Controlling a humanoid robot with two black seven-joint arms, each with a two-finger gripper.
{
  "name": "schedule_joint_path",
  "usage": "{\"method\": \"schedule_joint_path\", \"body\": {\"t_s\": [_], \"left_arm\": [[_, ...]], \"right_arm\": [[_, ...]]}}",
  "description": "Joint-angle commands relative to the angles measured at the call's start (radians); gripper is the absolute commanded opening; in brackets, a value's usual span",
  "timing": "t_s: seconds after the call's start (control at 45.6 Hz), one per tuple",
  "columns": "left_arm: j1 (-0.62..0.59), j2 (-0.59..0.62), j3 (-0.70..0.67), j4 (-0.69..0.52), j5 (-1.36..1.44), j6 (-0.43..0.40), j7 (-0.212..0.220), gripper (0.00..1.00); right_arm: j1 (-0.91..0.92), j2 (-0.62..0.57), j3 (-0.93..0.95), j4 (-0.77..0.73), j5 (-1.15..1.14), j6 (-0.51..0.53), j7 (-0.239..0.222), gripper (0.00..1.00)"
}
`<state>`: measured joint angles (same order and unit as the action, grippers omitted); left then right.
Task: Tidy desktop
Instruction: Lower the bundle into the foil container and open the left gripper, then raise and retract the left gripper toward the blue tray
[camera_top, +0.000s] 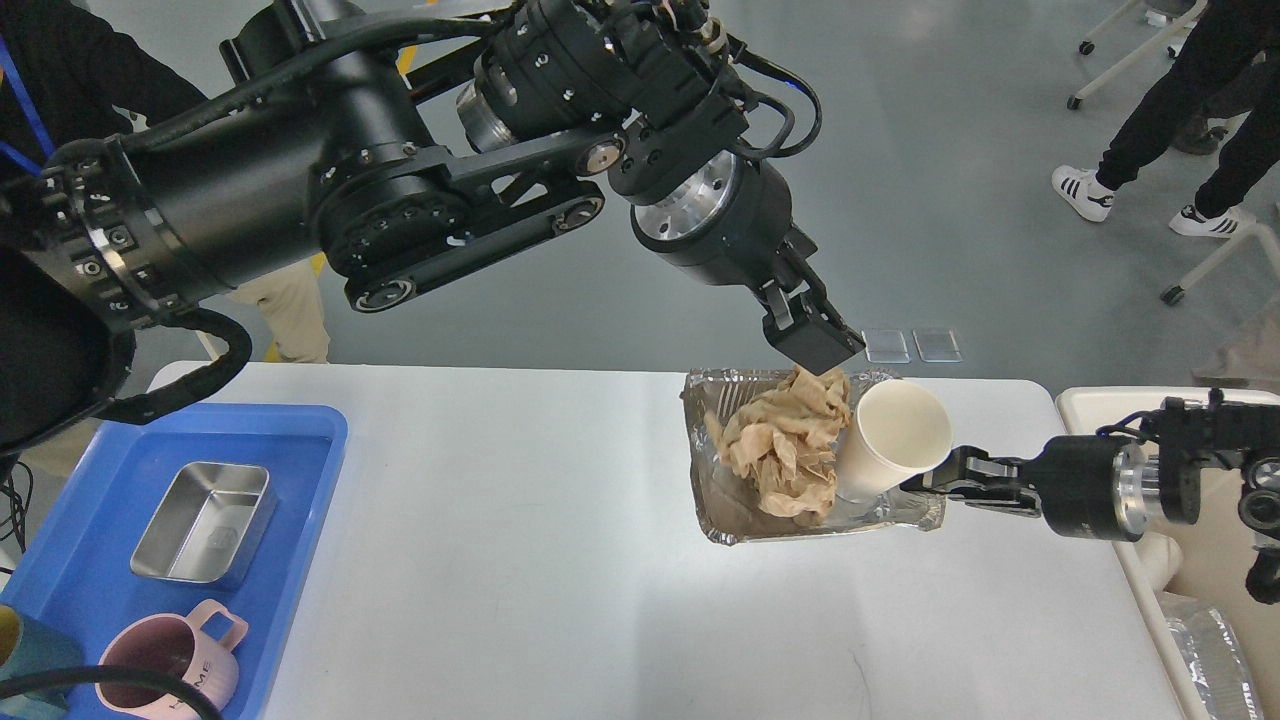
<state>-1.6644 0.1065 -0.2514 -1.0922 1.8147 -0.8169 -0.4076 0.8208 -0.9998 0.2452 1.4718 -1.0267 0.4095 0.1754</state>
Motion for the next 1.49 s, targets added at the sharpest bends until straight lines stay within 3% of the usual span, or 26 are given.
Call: {"method": "schedule_joint_path", "body": {"t_s": [0.0, 0.219, 0.351, 0.417, 0.57, 0.636, 0.877, 1.008, 1.14, 1.293, 1.469], "left_arm": [[-0.001, -0.004, 0.0, 0.0, 0.0, 0.002, 0.0, 0.92], [0.002, 0.016, -0.008, 0.0, 0.0, 0.007, 0.003, 0.92], [0.04, 0.071, -0.037, 0.0, -0.006, 0.041, 0.042, 0.92], [0.095, 0.108, -0.061, 0.0, -0.029, 0.062, 0.104, 0.92], [0.235, 0.229, -0.144, -0.021, -0.103, 0.073, 0.363, 0.92], [0.308, 0.269, -0.222, -0.026, -0.136, 0.108, 0.415, 0.92], [0.687, 0.463, -0.569, -0.08, -0.239, 0.225, 0.411, 0.97], [0.948, 0.478, -0.848, -0.136, -0.339, 0.301, 0.394, 0.97], [1.124, 0.47, -1.071, -0.169, -0.458, 0.317, 0.386, 0.97], [1.275, 0.469, -1.206, -0.166, -0.616, 0.327, 0.386, 0.97], [1.411, 0.437, -1.31, -0.157, -0.756, 0.393, 0.368, 0.97]], "right_arm": [[0.0, -0.002, 0.0, -0.001, 0.002, 0.0, 0.001, 0.0], [-0.006, -0.01, -0.006, -0.001, 0.0, 0.002, 0.001, 0.0], [-0.012, -0.01, -0.009, -0.001, 0.0, 0.002, 0.001, 0.0], [-0.017, -0.01, -0.012, -0.001, 0.0, 0.002, 0.001, 0.0], [-0.022, -0.011, -0.012, -0.001, -0.001, 0.002, 0.003, 0.0], [-0.022, -0.011, -0.012, -0.001, 0.0, 0.002, 0.001, 0.0], [-0.049, -0.013, -0.012, -0.001, -0.001, 0.0, -0.001, 0.0], [-0.051, -0.017, -0.012, -0.001, 0.0, 0.0, -0.001, 0.0], [-0.052, -0.02, -0.012, -0.002, 0.0, -0.001, -0.001, 0.0], [-0.066, -0.033, -0.012, -0.002, 0.0, -0.006, -0.001, 0.0], [-0.068, -0.049, -0.011, -0.001, 0.002, -0.008, -0.001, 0.0]]}}
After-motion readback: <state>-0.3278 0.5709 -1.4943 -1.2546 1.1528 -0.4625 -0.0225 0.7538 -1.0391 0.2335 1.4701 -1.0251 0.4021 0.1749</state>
